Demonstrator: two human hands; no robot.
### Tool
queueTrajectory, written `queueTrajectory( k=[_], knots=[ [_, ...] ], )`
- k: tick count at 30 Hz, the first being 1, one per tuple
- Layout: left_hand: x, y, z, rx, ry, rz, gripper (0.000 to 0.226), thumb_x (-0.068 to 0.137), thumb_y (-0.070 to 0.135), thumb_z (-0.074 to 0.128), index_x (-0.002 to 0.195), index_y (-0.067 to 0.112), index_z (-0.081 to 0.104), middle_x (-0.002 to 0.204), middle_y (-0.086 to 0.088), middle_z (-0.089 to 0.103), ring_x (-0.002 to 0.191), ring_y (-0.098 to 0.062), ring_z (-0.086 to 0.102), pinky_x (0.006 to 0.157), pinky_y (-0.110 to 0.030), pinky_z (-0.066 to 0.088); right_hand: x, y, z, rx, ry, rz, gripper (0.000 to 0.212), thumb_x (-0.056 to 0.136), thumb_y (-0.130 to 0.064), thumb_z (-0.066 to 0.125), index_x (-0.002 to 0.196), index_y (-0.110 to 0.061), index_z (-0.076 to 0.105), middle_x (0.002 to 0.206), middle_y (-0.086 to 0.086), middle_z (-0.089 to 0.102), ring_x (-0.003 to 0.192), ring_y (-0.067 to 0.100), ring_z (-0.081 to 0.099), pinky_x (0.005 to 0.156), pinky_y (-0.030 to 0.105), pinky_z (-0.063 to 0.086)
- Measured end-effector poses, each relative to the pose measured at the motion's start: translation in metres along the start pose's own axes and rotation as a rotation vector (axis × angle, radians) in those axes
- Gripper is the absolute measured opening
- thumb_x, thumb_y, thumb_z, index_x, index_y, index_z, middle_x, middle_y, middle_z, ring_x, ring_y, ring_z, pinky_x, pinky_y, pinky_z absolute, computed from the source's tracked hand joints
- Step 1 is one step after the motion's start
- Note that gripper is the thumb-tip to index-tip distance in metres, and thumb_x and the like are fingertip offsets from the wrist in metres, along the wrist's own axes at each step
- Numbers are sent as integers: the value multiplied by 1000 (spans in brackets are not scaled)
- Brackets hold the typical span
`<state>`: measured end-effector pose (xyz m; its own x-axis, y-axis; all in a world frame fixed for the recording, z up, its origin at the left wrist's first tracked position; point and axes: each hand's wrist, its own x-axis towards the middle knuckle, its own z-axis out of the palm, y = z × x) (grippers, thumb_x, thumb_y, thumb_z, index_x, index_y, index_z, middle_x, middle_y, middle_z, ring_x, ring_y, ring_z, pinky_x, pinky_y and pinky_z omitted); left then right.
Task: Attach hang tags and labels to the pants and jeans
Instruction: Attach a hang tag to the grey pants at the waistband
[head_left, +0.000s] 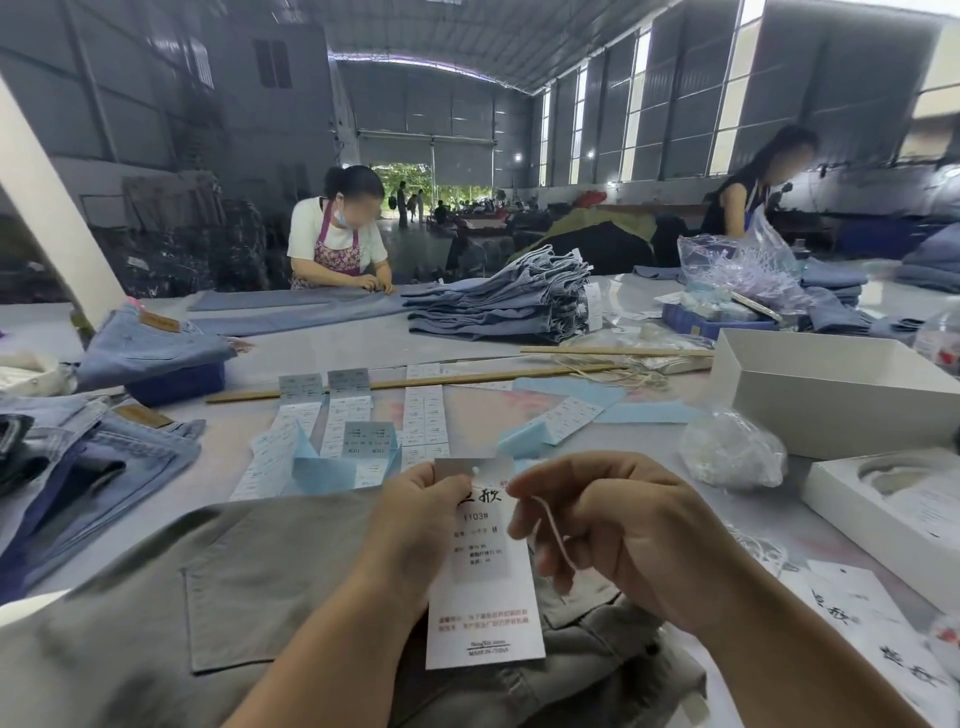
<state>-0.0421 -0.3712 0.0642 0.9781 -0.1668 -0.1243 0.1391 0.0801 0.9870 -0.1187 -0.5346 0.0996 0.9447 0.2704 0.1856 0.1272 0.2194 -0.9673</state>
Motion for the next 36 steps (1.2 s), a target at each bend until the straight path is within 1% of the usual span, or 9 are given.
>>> queueTrajectory(
  k=[8, 14, 17, 19, 22, 26, 30, 33, 36],
  knots=[
    [-1, 0, 0, 40, 8, -11, 13, 96, 16, 56, 99, 16, 69, 77, -9, 75, 58, -25, 70, 48, -28, 53, 4, 11, 3, -155, 54, -87, 46, 69, 11, 53, 96, -17, 76, 96, 14, 73, 84, 32, 74, 42, 24, 50],
    [1, -2, -1, -5, 7, -21, 12, 95, 14, 57, 100, 13, 68, 74, -7, 75, 59, -23, 71, 51, -29, 54, 5, 14, 5, -344, 213, -170, 28, 79, 10, 70, 84, -17, 74, 83, 13, 73, 76, 27, 74, 42, 24, 50],
    [1, -4, 1, 38, -24, 34, 14, 95, 13, 57, 98, 15, 70, 74, -5, 74, 59, -19, 70, 50, -26, 53, 8, 17, 9, -545, 358, -200, 12, 83, -7, 74, 76, -16, 72, 67, 4, 71, 56, 17, 68, 47, 27, 52],
    [-1, -5, 2, 53, -72, 78, 18, 93, 10, 57, 90, 17, 74, 74, -6, 74, 59, -17, 69, 49, -25, 52, 11, 20, 12, -682, 440, -228, 16, 88, -22, 71, 73, -16, 72, 59, -2, 66, 50, 11, 60, 47, 26, 48],
    [-3, -4, 4, 30, -105, 119, 26, 91, 5, 57, 80, 20, 75, 76, -8, 74, 62, -17, 68, 52, -24, 53, 19, 22, 15, -831, 535, -266, 31, 95, -30, 59, 73, -13, 72, 76, -5, 62, 75, 11, 60, 64, 23, 48],
    [-5, -3, 5, -4, -110, 123, 27, 91, 4, 55, 78, 18, 74, 76, -10, 73, 62, -17, 68, 52, -24, 53, 24, 21, 22, -642, 542, -324, 31, 101, -20, 49, 79, -18, 71, 97, -15, 65, 96, -5, 60, 75, 5, 42],
    [-8, -1, 3, -65, -115, 104, 25, 95, 10, 52, 82, 16, 73, 77, -13, 71, 64, -23, 66, 52, -30, 54, 25, 26, 23, -378, 529, -372, 33, 103, -18, 42, 84, -9, 68, 72, 7, 70, 65, 17, 66, 63, 24, 53],
    [-8, 1, 2, -120, -116, 110, 17, 95, 12, 54, 99, 4, 68, 84, -19, 72, 70, -27, 68, 59, -33, 57, 24, 34, 22, -333, 474, -249, 34, 103, -21, 41, 82, -7, 64, 51, 5, 50, 45, 17, 44, 44, 27, 40],
    [-8, 1, 2, -176, -127, 106, 19, 94, 12, 57, 105, 1, 67, 92, -20, 73, 74, -28, 68, 65, -36, 58, 24, 43, 19, -303, 502, -185, 39, 103, -22, 42, 76, -2, 61, 48, 1, 37, 42, 12, 30, 41, 22, 27]
  ],
)
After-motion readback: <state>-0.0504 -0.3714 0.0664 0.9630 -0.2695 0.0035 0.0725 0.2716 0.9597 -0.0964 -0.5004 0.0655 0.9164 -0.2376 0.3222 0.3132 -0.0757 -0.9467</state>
